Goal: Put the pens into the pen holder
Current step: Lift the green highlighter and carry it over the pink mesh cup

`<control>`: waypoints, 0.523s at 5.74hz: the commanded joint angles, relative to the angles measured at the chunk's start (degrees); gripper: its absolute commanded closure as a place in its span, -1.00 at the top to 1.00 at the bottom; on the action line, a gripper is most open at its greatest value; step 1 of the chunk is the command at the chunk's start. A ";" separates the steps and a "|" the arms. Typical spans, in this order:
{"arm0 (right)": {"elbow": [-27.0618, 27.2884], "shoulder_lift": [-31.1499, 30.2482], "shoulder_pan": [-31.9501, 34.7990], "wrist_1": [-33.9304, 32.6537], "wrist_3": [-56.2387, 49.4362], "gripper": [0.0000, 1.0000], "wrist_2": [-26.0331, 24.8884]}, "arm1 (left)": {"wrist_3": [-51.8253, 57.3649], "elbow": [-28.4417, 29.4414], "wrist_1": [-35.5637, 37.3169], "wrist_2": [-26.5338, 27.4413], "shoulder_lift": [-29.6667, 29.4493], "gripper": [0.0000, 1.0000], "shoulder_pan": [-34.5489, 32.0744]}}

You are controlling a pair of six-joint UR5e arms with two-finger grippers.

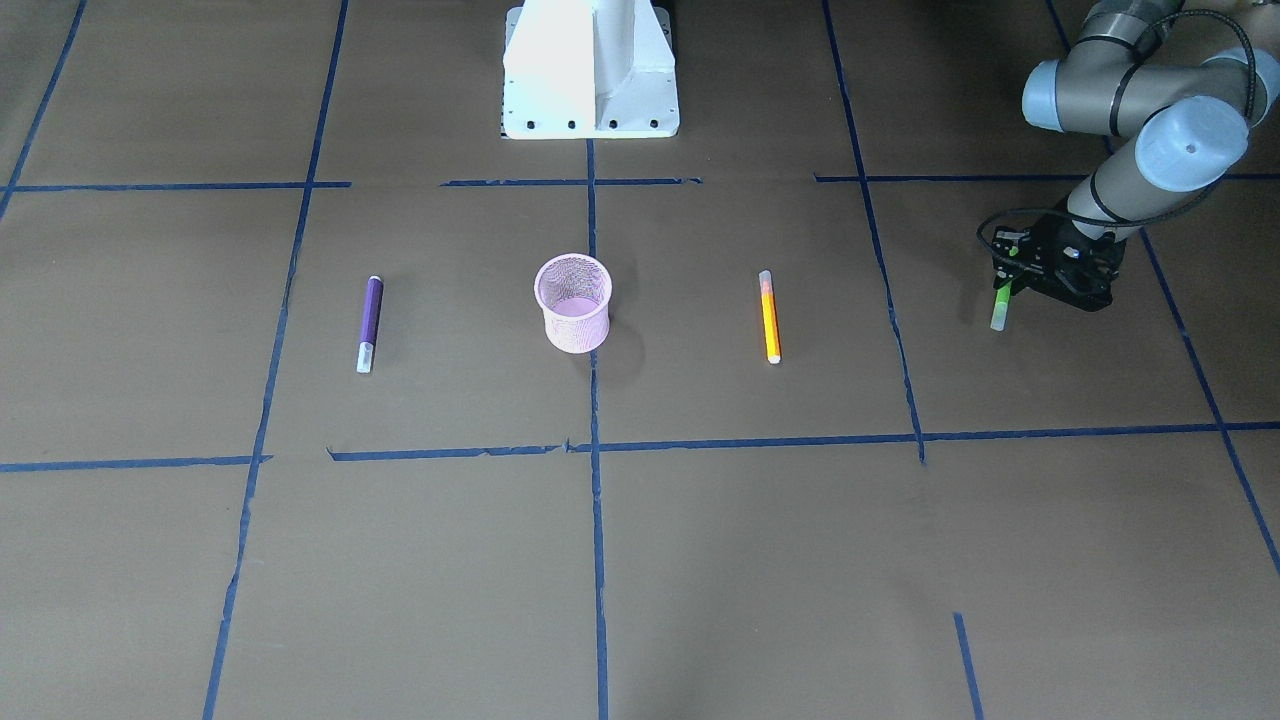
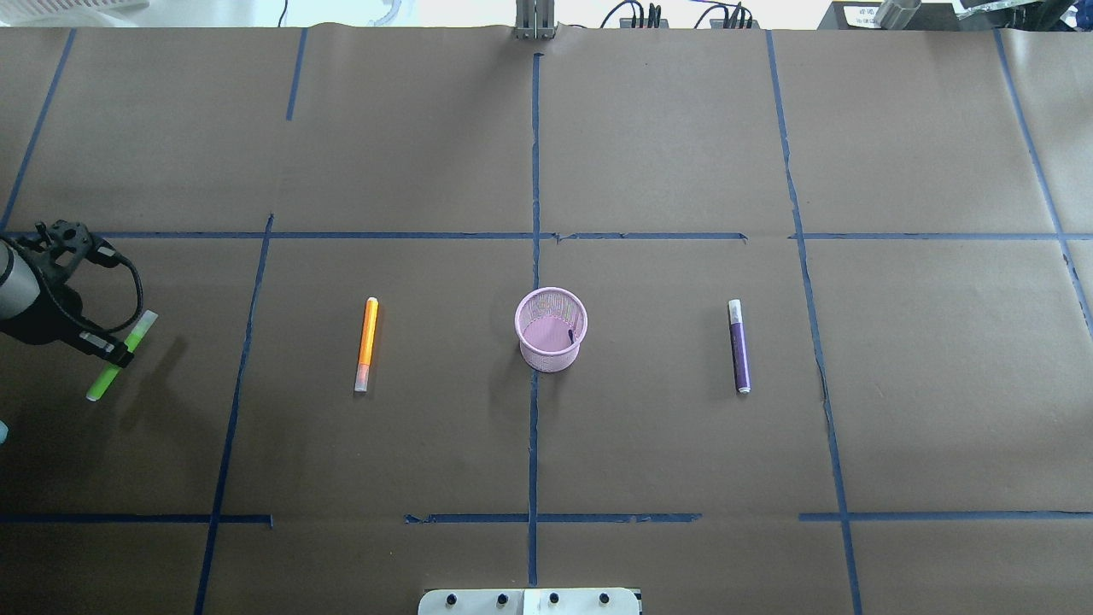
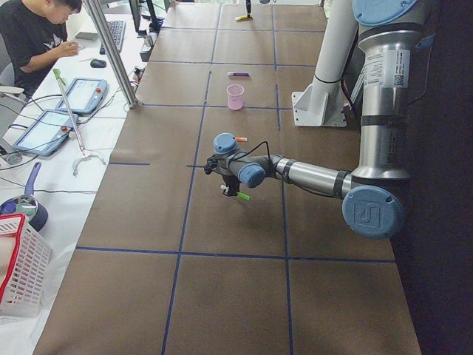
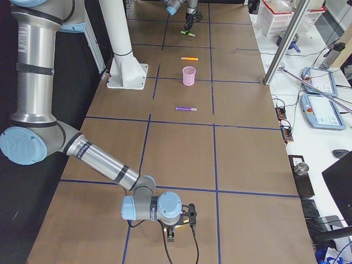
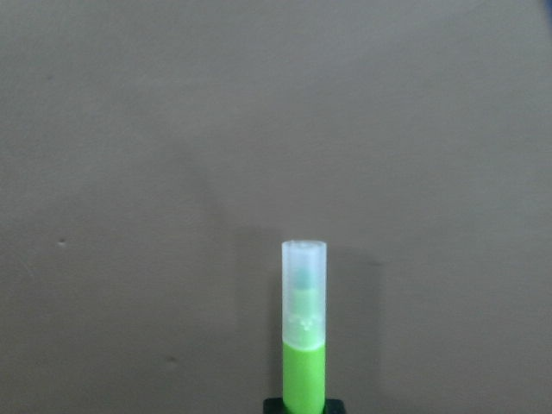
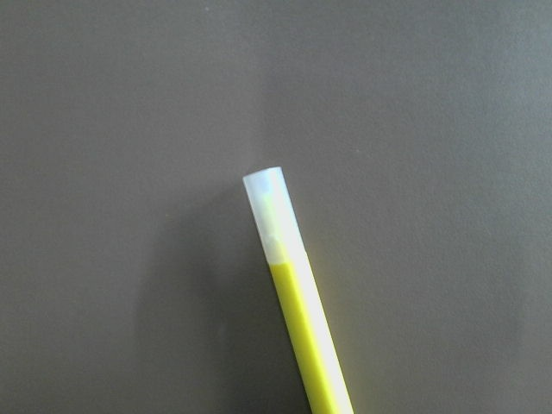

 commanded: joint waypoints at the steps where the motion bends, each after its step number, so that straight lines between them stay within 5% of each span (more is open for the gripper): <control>1: -0.45 -0.01 0.00 0.00 -0.24 1.00 0.08 | 6.74 -7.04 17.47 -0.70 -7.14 -1.00 -4.79; 3: -0.45 -0.01 0.00 -0.09 -0.06 1.00 0.17 | 6.24 -7.17 27.92 -0.43 -20.69 -1.00 -5.08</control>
